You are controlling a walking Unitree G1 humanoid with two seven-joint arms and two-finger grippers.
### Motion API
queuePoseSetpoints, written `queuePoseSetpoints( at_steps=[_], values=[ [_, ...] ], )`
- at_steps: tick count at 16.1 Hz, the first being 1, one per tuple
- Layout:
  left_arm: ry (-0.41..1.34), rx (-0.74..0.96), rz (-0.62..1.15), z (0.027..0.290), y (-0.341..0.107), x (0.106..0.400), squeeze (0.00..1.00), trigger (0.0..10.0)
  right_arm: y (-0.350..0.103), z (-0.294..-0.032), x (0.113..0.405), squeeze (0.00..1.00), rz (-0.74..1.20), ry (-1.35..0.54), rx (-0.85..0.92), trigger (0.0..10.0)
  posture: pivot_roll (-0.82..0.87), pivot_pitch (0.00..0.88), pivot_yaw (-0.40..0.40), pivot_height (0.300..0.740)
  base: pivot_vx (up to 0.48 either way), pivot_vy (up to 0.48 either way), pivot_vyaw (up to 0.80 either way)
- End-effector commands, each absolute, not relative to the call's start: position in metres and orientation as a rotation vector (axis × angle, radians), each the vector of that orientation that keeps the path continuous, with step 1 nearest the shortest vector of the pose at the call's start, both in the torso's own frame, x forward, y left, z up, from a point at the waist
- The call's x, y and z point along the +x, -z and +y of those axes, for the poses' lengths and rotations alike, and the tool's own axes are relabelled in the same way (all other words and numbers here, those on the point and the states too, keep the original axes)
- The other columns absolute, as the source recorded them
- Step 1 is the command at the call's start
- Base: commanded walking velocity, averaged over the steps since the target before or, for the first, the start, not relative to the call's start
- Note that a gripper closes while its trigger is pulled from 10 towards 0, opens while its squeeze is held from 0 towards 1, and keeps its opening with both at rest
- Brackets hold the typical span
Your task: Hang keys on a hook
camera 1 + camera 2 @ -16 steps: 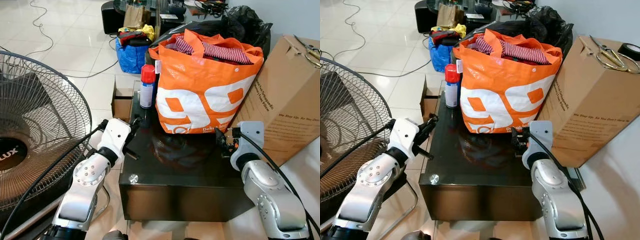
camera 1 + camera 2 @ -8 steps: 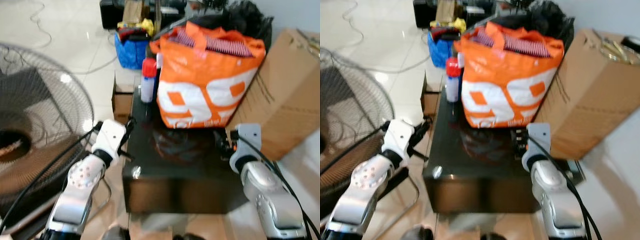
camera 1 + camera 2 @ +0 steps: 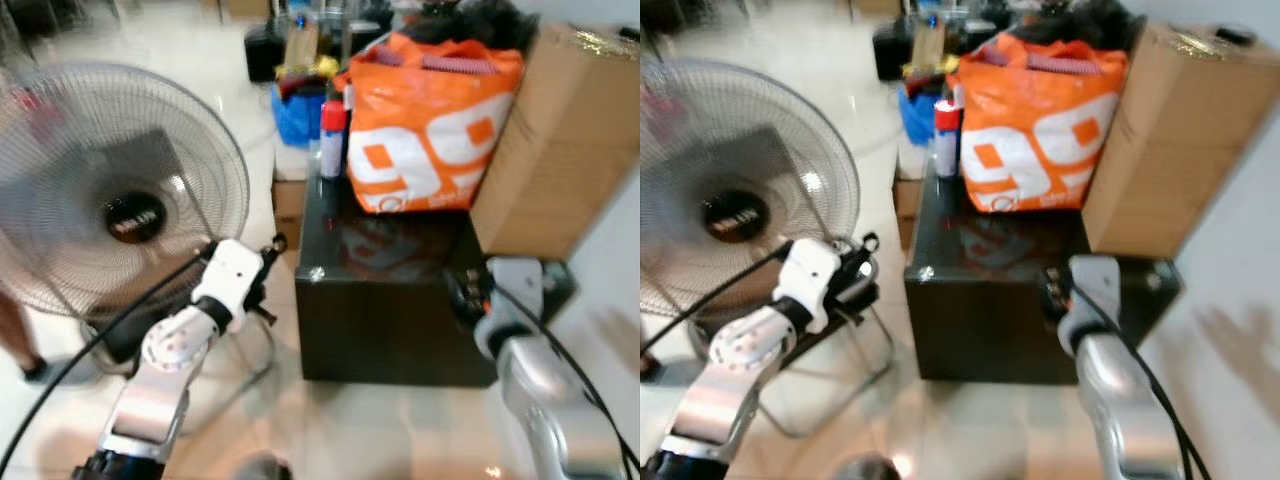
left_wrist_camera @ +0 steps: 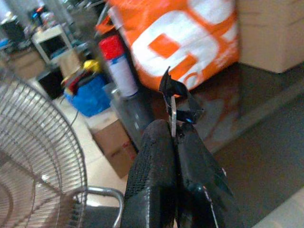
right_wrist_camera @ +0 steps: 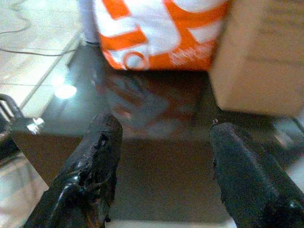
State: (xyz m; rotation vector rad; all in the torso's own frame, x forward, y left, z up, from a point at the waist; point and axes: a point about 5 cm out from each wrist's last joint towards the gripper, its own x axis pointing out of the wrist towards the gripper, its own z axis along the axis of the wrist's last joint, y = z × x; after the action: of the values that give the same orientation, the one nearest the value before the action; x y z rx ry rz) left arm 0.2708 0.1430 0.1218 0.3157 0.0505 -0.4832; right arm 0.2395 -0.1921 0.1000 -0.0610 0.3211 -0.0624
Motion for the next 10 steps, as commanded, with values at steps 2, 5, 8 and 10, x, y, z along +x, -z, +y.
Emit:
queuePoseSetpoints(
  at_steps=[2,5,8,10],
  values=[
    [0.499,0.322,0.052,0.142,-0.123,0.276,0.00,10.0,-0.107,-0.197,0.237,0.00,0.294,0.093,-0.063,10.0,-0.11,0.000,0.038,0.740,-0.246,0.000,0.00],
    [0.496,0.315,0.043,0.140,-0.124,0.280,0.00,10.0,-0.108,-0.201,0.235,0.00,0.297,0.133,-0.057,10.0,-0.12,0.000,0.033,0.740,-0.160,0.000,-0.27],
    [0.451,0.293,0.041,0.140,-0.122,0.283,0.00,10.0,-0.111,-0.205,0.229,0.00,0.289,0.180,-0.057,10.0,-0.13,0.000,0.026,0.740,0.000,0.000,-0.80],
    [0.433,0.285,0.039,0.140,-0.121,0.283,0.00,10.0,-0.114,-0.213,0.223,0.00,0.284,0.251,-0.062,10.0,-0.14,0.000,0.022,0.740,0.000,0.000,-0.80]
  ],
)
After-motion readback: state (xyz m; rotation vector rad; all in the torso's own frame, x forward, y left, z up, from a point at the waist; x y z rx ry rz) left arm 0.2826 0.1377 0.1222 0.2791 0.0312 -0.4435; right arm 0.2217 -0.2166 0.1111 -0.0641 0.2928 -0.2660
